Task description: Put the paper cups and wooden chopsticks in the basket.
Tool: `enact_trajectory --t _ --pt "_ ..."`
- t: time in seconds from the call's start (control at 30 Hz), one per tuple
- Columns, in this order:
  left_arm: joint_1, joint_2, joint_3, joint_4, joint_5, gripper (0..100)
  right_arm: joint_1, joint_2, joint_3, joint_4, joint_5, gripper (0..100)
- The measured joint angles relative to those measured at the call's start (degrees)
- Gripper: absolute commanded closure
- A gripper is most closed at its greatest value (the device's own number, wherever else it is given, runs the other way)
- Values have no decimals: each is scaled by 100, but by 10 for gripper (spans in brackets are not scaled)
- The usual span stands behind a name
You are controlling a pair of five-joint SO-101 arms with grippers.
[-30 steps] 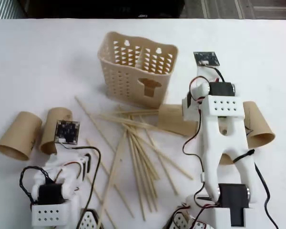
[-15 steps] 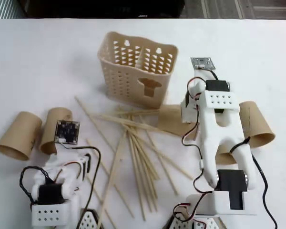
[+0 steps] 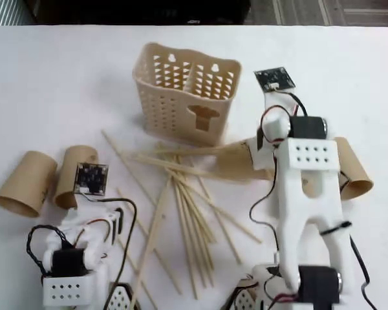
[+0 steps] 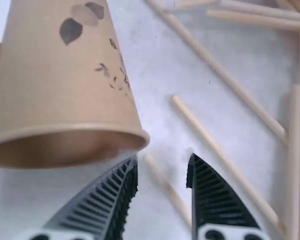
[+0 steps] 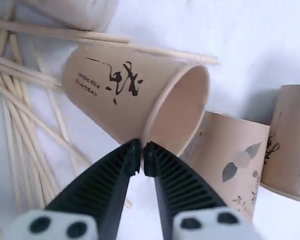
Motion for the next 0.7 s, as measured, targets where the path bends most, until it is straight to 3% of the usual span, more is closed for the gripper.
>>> enact_trajectory --t 0.3,0.7 --pt "0 0 0 0 0 826 9 -1002 -185 308 633 980" --pt "0 0 0 0 0 826 -202 -1477 -2734 563 651 980"
